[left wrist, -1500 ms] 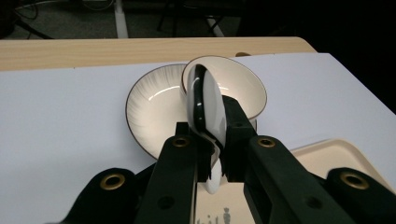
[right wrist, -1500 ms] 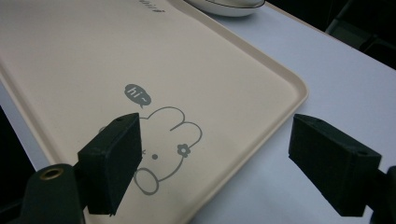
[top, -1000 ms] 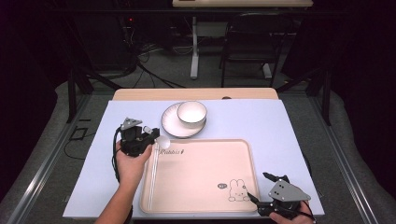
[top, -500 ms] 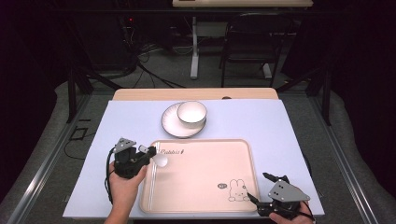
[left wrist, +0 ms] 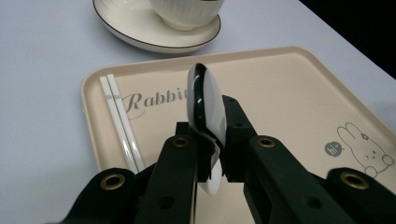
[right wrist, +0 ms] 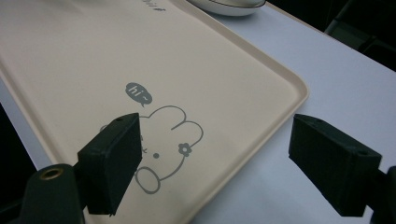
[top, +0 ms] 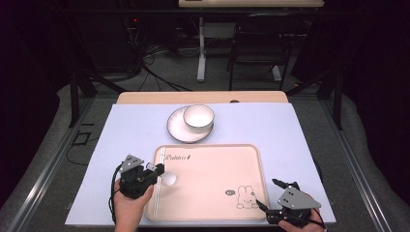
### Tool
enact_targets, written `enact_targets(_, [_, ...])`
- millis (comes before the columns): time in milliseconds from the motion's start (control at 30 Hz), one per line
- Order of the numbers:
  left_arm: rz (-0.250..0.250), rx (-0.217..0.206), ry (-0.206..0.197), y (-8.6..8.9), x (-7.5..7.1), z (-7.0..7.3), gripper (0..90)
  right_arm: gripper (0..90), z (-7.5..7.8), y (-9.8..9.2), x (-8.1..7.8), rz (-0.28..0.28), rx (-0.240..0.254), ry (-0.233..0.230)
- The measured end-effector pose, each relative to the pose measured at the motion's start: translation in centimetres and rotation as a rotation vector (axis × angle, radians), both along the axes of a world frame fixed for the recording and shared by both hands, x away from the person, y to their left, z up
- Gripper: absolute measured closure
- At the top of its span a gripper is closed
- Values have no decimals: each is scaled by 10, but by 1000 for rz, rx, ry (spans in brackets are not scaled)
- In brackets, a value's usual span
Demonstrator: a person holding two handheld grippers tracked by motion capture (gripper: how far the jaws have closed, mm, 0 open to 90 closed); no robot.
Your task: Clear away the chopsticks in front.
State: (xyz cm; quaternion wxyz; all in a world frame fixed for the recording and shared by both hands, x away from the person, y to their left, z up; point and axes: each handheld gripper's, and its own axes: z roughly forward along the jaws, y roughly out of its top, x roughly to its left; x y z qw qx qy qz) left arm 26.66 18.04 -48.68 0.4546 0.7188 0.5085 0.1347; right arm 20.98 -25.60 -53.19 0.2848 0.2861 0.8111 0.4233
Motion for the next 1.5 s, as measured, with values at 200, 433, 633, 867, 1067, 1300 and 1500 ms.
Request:
enact_targets(200, [-9,14,31,-1,-2,-5,849,169,0,0,0,1,0,2])
enact_targets(433, [-3,23,50,0,-3,-9,848,169,0,0,0,1,-2,3])
enact_targets(633, [2,37,61,0,-2,-10,848,169,0,0,0,1,-1,3])
enact_targets(867, [16,42,82,1,0,-16,847,169,0,0,0,4,-1,1])
enact_targets(1067, [18,45,87,2,2,-18,845,169,0,0,0,4,0,4])
enact_targets(1300, [28,44,87,2,4,-19,838,169,0,0,0,4,0,4])
enact_targets(1500, [36,58,86,1,7,-18,825,169,0,0,0,1,0,5])
